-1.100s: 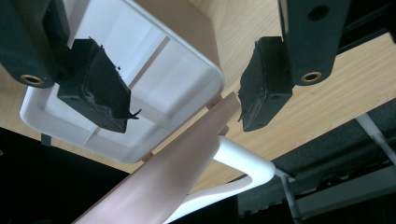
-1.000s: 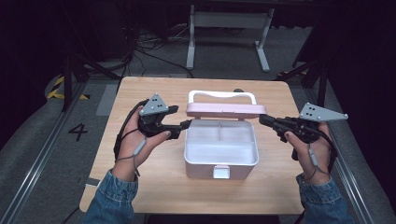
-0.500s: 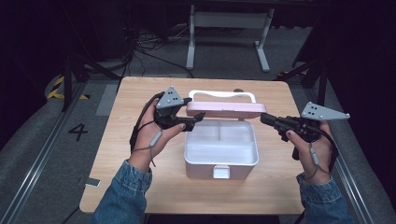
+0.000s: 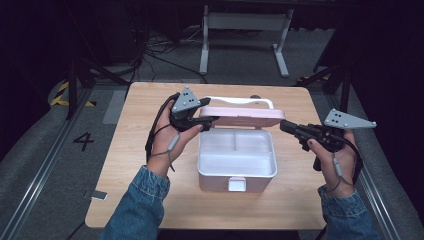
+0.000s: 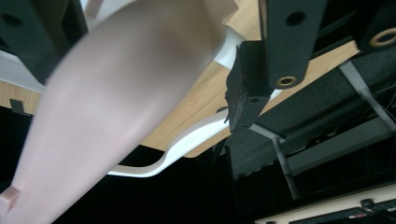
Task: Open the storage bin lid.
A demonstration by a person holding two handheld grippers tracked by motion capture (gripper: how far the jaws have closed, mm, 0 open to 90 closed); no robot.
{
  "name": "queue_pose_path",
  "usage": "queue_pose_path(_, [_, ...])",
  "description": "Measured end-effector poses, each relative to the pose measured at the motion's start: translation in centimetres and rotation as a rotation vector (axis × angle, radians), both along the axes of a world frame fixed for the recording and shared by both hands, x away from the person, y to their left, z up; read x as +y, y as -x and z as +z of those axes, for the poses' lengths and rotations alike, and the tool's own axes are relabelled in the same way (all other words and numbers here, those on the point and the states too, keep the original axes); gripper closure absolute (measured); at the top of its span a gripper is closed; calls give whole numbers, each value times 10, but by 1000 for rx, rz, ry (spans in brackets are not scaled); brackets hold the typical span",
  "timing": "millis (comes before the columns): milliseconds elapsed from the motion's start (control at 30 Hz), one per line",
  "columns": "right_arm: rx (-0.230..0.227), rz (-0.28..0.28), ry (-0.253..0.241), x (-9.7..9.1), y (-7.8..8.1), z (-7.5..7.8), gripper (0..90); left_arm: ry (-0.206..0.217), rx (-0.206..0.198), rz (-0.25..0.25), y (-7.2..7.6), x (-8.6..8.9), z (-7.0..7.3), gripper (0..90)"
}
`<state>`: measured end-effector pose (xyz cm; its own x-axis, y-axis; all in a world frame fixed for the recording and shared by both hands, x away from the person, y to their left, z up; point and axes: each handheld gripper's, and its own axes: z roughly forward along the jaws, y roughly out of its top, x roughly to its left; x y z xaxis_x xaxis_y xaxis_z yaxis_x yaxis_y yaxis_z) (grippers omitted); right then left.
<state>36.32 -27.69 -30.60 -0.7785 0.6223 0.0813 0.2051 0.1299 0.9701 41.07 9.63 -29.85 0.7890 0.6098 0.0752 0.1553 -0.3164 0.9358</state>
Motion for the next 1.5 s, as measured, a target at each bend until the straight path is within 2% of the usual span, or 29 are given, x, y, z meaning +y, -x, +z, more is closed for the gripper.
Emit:
queue_pose_path(133, [-1, -2, 1, -2, 0, 0, 900, -3, -16, -4, 0, -1, 1, 565])
queue_pose_path(167, [-1, -3, 0, -1, 0, 0, 900, -1, -25, 5, 0, -1, 1, 568])
queue_pose_path(367, [-3, -3, 3, -1, 2, 0, 900, 7, -20, 3, -2, -1, 1, 581])
queue_pose_path(600, [-5, -14, 10, -5, 5, 0, 900, 5, -8, -10, -6, 0, 3, 595])
queue_pose_path(867, [2, -45, 10, -15, 11, -1, 900, 28, 12, 1, -13, 1, 4, 599])
queue_pose_path(1133, [5, -76, 13, -26, 16, -3, 900, 30, 18, 31, -27, -1, 6, 596])
queue_pose_path(1333, [14, -80, 13, -27, 16, -4, 900, 26, 24, 46, -38, -2, 6, 599])
queue_pose_path(1467, [21, -84, 22, -27, 14, -6, 872, 27, 32, 53, -43, -3, 6, 599])
queue_pose_path(1500, [27, -99, 43, -28, 13, -7, 841, 24, 34, 57, -45, -3, 6, 598])
